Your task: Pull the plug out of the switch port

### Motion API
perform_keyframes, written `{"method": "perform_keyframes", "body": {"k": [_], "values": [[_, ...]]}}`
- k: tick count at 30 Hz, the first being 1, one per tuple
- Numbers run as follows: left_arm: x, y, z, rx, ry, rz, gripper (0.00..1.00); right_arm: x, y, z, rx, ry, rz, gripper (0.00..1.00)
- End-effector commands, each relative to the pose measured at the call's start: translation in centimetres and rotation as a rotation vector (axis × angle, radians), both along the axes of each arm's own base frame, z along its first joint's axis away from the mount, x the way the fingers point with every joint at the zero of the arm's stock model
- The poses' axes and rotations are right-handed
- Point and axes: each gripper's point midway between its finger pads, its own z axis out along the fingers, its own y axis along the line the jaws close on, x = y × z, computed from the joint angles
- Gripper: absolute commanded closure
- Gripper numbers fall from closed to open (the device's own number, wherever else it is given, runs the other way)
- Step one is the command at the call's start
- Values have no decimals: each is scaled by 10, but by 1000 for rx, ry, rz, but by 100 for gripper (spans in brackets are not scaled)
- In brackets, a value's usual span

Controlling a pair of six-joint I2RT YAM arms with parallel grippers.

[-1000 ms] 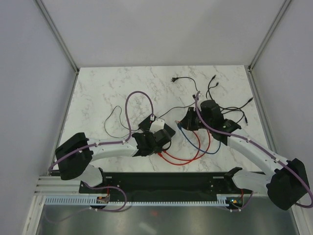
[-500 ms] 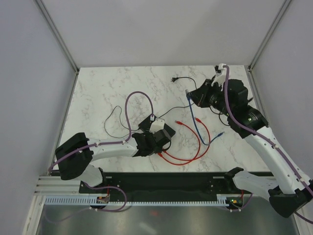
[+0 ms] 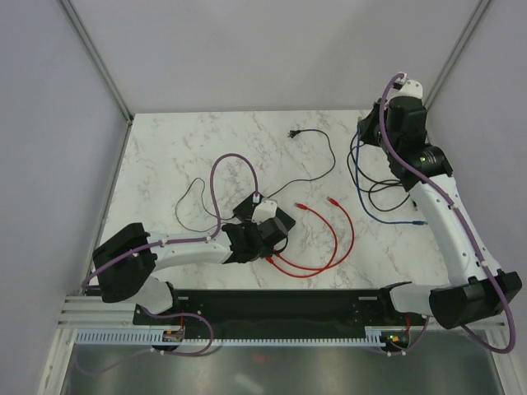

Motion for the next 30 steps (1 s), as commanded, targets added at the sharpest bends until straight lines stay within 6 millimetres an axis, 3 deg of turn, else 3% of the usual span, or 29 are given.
{"method": "perform_keyframes", "body": {"k": [1,5,13,18,19,20,23,30], "values": [[6,-2,14,-52,-45,14,48,28,-28,2,-54,-42,-78,100],[6,-1,16,-64,-50,11,48,59,-38,-29,-25,15,-94,100],[6,0,15,-67,-49,4,48,94,-64,-85,9,106,-212,100],[7,-5,15,-80,-45,-13,48,131,-78,-121,25,114,-261,100],[8,-6,15,-82,-46,-14,48,141,-79,-143,26,154,-263,100],[8,-7,14,-82,-40,-19,48,151,-80,-139,38,144,-261,100],[8,-8,13,-86,-38,-23,48,167,-83,-160,37,178,-270,100],[9,-8,11,-98,-25,-24,48,174,-98,-184,26,211,-356,100]]}}
